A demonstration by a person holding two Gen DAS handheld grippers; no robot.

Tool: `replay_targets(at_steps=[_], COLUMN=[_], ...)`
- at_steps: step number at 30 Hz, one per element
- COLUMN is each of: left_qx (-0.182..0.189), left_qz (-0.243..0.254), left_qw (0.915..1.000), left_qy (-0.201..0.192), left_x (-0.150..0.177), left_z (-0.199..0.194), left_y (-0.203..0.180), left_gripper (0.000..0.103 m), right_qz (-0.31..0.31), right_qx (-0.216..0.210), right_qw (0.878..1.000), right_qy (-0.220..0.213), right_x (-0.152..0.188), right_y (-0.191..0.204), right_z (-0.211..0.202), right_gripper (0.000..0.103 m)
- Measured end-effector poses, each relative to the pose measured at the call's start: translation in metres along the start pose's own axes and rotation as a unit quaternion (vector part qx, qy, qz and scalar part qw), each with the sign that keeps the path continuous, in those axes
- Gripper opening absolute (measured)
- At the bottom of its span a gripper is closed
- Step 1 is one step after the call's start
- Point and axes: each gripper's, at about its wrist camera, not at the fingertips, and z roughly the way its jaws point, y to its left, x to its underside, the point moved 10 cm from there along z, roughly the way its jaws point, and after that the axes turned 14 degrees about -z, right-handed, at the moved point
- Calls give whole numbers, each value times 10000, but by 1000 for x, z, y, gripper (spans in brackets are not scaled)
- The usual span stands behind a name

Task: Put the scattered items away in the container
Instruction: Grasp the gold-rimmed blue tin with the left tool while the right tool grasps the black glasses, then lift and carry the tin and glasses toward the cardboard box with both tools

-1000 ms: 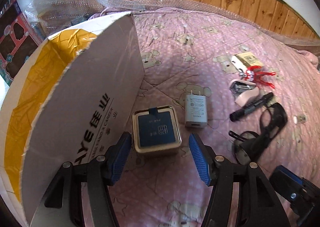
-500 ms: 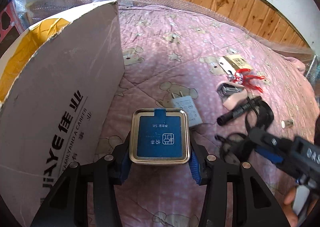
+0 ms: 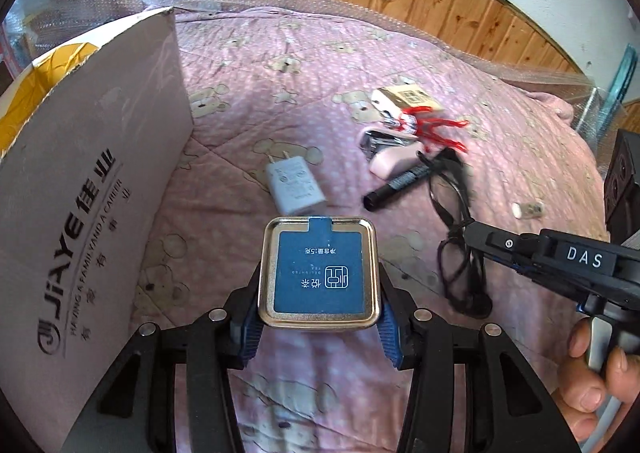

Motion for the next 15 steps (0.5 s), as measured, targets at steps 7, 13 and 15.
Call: replay_targets(at_steps=[7,13,15], left_qx=[-200,-294,-270], left_qz=[208,212,192], left_qw=[9995,9991,9994], left_qy=[96,215,111], left_x=[19,18,17], left_z=[9,25,27], left_y=[-5,0,0], left_gripper=[50,50,50], right_qz=[-293,-480,-610], right_qx=[583,785,880], right_qw=[9978,9958,9943], right_qy=[98,-20,-3], right_x=[-8,-18,-18], right_y=[-5,-3,-2], right_z=[17,42,42], right_gripper=[45,53,43])
